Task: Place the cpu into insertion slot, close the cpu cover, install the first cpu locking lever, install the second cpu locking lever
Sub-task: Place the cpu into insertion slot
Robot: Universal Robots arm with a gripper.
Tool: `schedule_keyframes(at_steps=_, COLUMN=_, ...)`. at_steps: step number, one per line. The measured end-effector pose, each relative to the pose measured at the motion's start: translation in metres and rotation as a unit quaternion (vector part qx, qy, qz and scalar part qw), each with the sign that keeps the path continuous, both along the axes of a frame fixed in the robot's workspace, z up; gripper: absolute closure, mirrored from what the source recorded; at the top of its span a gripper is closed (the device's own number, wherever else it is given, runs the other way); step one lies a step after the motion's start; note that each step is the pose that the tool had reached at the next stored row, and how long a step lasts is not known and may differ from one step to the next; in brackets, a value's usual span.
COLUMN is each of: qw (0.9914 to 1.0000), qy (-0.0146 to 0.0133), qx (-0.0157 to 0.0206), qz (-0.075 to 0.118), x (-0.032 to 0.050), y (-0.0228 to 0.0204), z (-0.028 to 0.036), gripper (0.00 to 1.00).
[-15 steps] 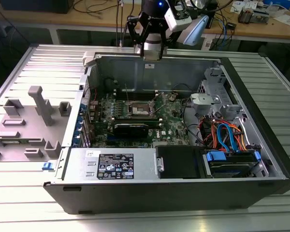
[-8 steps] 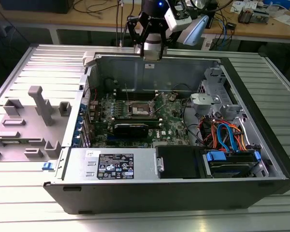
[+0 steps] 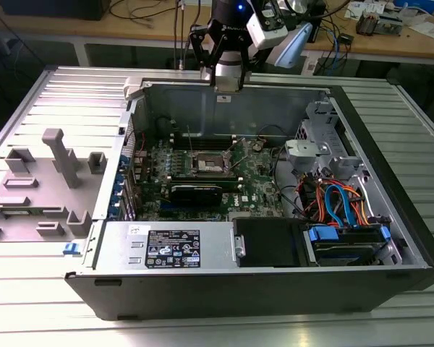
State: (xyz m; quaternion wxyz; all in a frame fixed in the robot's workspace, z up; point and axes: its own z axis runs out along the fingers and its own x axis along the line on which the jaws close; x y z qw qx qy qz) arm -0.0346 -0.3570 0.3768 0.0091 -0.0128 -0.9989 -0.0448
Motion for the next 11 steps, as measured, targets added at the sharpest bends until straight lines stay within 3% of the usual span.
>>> schedule_keyframes(at_steps=3, qw=1.0, qy=0.0, qx=-0.0007, qz=0.0, x=0.0001, y=-0.0033, z=-0.0006, gripper=0.46)
schedule_keyframes(at_steps=8, qw=0.99997, qy=0.0, qx=-0.0036, qz=-0.006, x=0.0002, y=-0.0038, z=-0.0016, gripper=0.46)
schedule_keyframes(at_steps=11, qw=0.99953, qy=0.0002, qx=-0.0044, qz=-0.03, x=0.0002, y=-0.0037, z=-0.0021, gripper=0.46)
